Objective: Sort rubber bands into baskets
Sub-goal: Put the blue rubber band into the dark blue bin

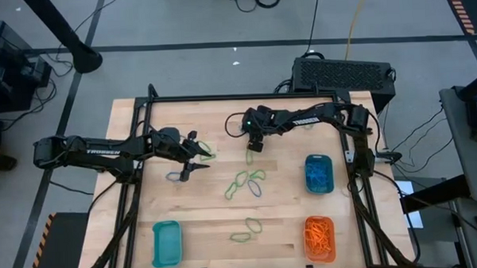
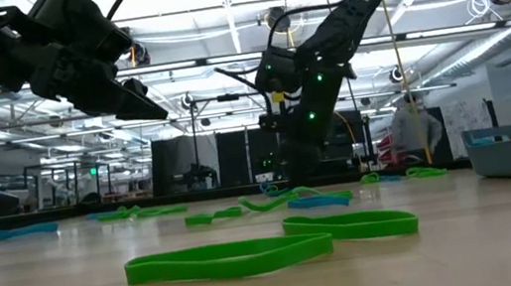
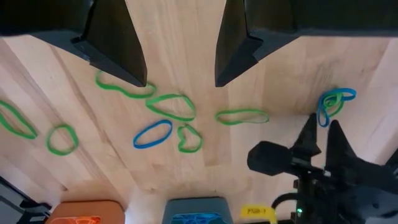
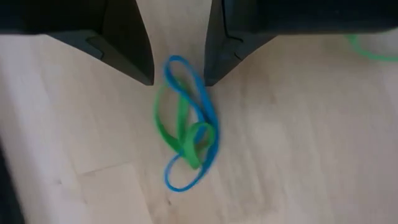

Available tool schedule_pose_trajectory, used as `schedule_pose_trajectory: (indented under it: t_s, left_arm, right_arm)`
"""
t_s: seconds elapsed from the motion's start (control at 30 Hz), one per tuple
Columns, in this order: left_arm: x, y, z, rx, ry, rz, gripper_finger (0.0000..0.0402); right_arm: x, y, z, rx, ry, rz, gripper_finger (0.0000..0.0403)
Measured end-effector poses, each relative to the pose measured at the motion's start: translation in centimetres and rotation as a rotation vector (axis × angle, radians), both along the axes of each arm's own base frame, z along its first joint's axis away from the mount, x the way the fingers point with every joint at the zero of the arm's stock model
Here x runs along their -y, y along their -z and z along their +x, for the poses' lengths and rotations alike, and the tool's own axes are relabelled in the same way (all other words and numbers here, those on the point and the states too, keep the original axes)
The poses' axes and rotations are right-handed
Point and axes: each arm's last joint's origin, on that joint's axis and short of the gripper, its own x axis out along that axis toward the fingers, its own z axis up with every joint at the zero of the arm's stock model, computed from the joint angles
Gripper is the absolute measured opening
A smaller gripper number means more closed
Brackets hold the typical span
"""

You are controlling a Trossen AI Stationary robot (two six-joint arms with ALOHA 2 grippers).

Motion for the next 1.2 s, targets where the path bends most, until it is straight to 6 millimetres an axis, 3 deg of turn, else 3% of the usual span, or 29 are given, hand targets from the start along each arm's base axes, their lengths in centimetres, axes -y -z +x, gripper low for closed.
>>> schedule_pose_trajectory:
  t_s: [0.37, 0.5, 0.63, 0.77, 0.9, 1.2]
  left_arm:
    - [0.0, 0.0, 0.0, -0.002, 0.003, 0.005, 0.0199]
    - [0.0, 0.0, 0.0, -0.002, 0.004, 0.005, 0.0199]
    - [0.0, 0.0, 0.0, -0.002, 0.003, 0.005, 0.0199]
    - [0.0, 0.0, 0.0, -0.001, 0.003, 0.005, 0.0199]
    - [0.0, 0.0, 0.0, 0.0, 0.003, 0.005, 0.0199]
    - [0.0, 0.0, 0.0, 0.001, 0.0, 0.001, 0.0199]
  right_arm:
    - [0.0, 0.1, -0.1, -0.022, 0.005, -0.02, 0.0129]
    - [-0.1, 0.1, -0.3, -0.049, 0.014, -0.025, 0.0092]
    - [-0.4, 0.2, -0.3, -0.063, 0.003, -0.025, 0.0019]
    - [-1.4, -0.3, -0.3, -0.08, -0.015, -0.036, 0.0009]
    - [-2.5, -2.5, -0.6, -0.059, -0.032, -0.038, 0.0003]
    - [-5.5, -11.1, -2.7, 0.19, -0.021, 0.006, 0.0001]
